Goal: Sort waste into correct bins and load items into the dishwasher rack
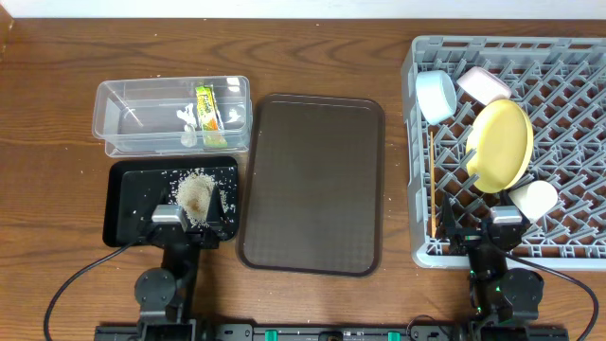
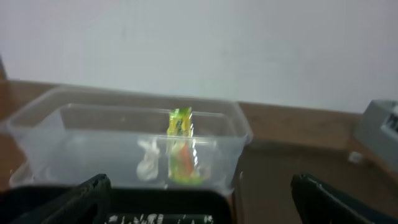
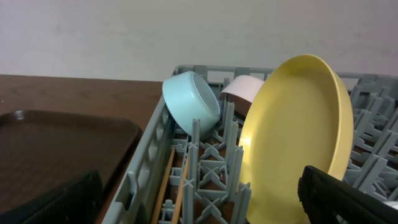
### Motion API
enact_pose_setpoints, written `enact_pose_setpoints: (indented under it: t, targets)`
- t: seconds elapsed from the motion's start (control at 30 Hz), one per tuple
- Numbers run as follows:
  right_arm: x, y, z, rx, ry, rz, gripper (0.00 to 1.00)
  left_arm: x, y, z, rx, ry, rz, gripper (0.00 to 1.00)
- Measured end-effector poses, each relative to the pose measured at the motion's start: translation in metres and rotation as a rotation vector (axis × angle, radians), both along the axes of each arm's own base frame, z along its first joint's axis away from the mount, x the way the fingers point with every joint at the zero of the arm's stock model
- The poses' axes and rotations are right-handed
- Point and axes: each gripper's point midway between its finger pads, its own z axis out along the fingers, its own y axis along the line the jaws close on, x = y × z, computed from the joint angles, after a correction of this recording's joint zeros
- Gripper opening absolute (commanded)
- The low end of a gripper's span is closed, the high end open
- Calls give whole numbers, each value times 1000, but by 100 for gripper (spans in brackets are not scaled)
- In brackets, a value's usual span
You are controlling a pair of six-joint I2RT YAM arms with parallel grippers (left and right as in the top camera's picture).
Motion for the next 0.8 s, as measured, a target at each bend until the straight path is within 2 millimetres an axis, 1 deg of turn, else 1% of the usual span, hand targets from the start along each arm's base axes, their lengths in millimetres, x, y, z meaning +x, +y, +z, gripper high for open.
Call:
enact_pose_setpoints:
  t: [0.1, 0.37, 0.8]
  targets:
    - [0, 0, 0, 0, 0, 0, 99, -1, 3, -15, -12, 61, 20, 95]
    - [0, 0, 0, 0, 0, 0, 99, -1, 6, -15, -58, 70, 36, 95]
    - [0, 0, 0, 0, 0, 0, 99, -1, 6, -15, -62, 70, 37, 95]
